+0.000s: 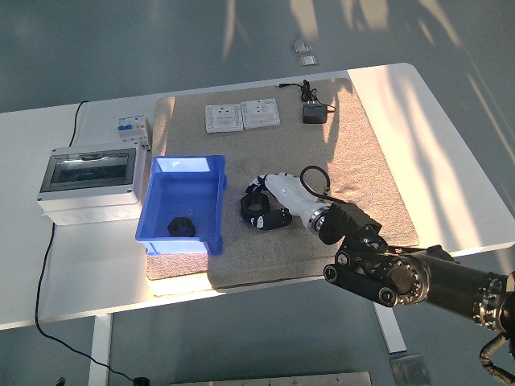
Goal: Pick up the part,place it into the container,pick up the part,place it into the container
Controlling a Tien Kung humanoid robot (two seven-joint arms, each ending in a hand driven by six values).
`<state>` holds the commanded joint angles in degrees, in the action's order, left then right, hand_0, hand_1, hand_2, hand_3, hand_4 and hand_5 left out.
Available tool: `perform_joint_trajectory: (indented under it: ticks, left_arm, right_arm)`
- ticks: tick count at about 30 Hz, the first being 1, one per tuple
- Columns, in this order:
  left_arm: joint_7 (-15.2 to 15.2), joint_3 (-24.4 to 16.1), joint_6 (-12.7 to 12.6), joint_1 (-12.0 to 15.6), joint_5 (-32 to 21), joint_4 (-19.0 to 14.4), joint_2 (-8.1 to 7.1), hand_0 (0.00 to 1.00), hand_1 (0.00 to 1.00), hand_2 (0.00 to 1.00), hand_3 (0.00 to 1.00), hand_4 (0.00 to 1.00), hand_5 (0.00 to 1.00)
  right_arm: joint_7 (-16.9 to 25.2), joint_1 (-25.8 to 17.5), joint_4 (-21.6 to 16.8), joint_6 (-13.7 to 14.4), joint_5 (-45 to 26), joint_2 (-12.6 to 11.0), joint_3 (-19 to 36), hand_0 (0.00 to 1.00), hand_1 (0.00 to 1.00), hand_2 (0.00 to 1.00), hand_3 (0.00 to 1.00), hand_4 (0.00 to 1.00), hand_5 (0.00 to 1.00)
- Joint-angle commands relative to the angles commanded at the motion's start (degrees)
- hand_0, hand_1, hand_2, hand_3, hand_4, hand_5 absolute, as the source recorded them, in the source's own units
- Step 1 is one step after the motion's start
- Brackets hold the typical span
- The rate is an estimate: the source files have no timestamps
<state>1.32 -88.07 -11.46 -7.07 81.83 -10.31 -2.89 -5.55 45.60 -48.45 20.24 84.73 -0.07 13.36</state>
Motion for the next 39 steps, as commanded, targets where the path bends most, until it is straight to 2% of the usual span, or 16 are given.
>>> perform_joint_trajectory:
  ticks: [2, 3, 8, 9, 14, 15, 20, 21, 26, 28, 32, 33, 38, 39]
  left_arm:
    - [-0.09, -0.43, 0.21, 0.02, 0.4, 0.0, 0.0, 0.668, 0.656, 0.698, 0.666, 0.729, 0.79]
    - [-0.19, -0.7, 0.39, 0.04, 0.64, 0.0, 0.0, 0.668, 0.656, 0.698, 0.665, 0.729, 0.79]
    - [-0.66, -1.62, 0.93, 0.17, 1.25, 0.0, -0.01, 0.668, 0.656, 0.698, 0.665, 0.729, 0.79]
    - [-0.73, -1.71, 0.97, 0.18, 1.3, 0.0, -0.01, 0.668, 0.657, 0.698, 0.668, 0.731, 0.789]
    - [-0.98, -1.83, 0.97, 0.14, 1.29, 0.0, 0.01, 0.668, 0.657, 0.698, 0.668, 0.731, 0.789]
    - [-1.01, -1.83, 0.95, 0.13, 1.27, 0.0, 0.02, 0.668, 0.657, 0.698, 0.667, 0.731, 0.789]
    - [-1.11, -1.74, 0.82, 0.13, 1.08, 0.0, 0.04, 0.668, 0.657, 0.698, 0.667, 0.731, 0.789]
    - [-1.13, -1.71, 0.78, 0.13, 1.02, 0.0, 0.04, 0.668, 0.658, 0.698, 0.668, 0.731, 0.791]
    - [-1.2, -1.58, 0.62, 0.17, 0.74, 0.0, 0.09, 0.668, 0.658, 0.698, 0.668, 0.731, 0.791]
    - [-1.22, -1.49, 0.54, 0.2, 0.57, 0.0, 0.1, 0.668, 0.657, 0.698, 0.669, 0.731, 0.793]
    - [-1.21, -1.41, 0.42, 0.29, 0.44, 0.0, 0.11, 0.668, 0.657, 0.698, 0.669, 0.731, 0.793]
    - [-1.2, -1.4, 0.39, 0.31, 0.44, 0.0, 0.11, 0.668, 0.658, 0.699, 0.672, 0.737, 0.795]
    - [-1.16, -1.33, 0.27, 0.36, 0.37, 0.0, 0.11, 0.668, 0.658, 0.699, 0.672, 0.737, 0.795]
    - [-1.15, -1.32, 0.26, 0.34, 0.35, 0.0, 0.1, 0.667, 0.659, 0.699, 0.673, 0.735, 0.802]
  right_arm:
    - [-0.69, -0.13, -0.05, -0.73, 1.37, -0.12, 0.34, 0.955, 0.741, 0.623, 0.343, 0.803, 0.258]
    - [-1.04, -0.22, -0.13, -1.08, 2.13, -0.21, 0.52, 0.948, 0.726, 0.595, 0.333, 0.748, 0.192]
    - [-2.31, -0.57, -1.05, -2.03, 5.45, -0.7, 1.73, 0.948, 0.726, 0.595, 0.333, 0.748, 0.192]
    - [-2.5, -0.61, -1.22, -2.14, 5.87, -0.77, 1.91, 0.955, 0.739, 0.625, 0.35, 0.589, 0.002]
    - [-2.71, -0.77, -1.59, -1.58, 6.8, -0.99, 2.4, 0.955, 0.739, 0.625, 0.35, 0.589, 0.002]
    - [-2.6, -0.82, -1.61, -1.15, 6.95, -1.03, 2.58, 0.954, 0.74, 0.639, 0.382, 0.533, 0.002]
    - [-1.97, -1.15, -1.78, 0.66, 7.41, -1.42, 3.95, 0.954, 0.74, 0.639, 0.382, 0.533, 0.002]
    - [-1.85, -1.22, -1.81, 0.96, 7.45, -1.5, 4.24, 0.925, 0.708, 0.63, 0.37, 0.495, 0.002]
    - [-0.6, -1.55, -2.13, 3.4, 6.62, -2.09, 6.18, 0.925, 0.708, 0.63, 0.37, 0.495, 0.002]
    - [0.41, -1.65, -2.73, 4.99, 5.3, -2.35, 7.01, 0.901, 0.676, 0.619, 0.355, 0.473, 0.002]
    - [1.44, -1.55, -5.63, 7.12, 3.3, -2.59, 8.47, 0.901, 0.676, 0.619, 0.355, 0.473, 0.002]
    - [1.5, -1.39, -6.74, 7.31, 2.85, -2.6, 8.64, 0.845, 0.65, 0.611, 0.35, 0.448, 0.002]
    - [1.78, -0.04, -12.23, 7.06, 1.92, -2.37, 7.48, 0.845, 0.65, 0.611, 0.35, 0.448, 0.002]
    - [1.78, 0.43, -13.46, 6.44, 2.28, -2.26, 6.77, 0.781, 0.635, 0.611, 0.347, 0.438, 0.002]
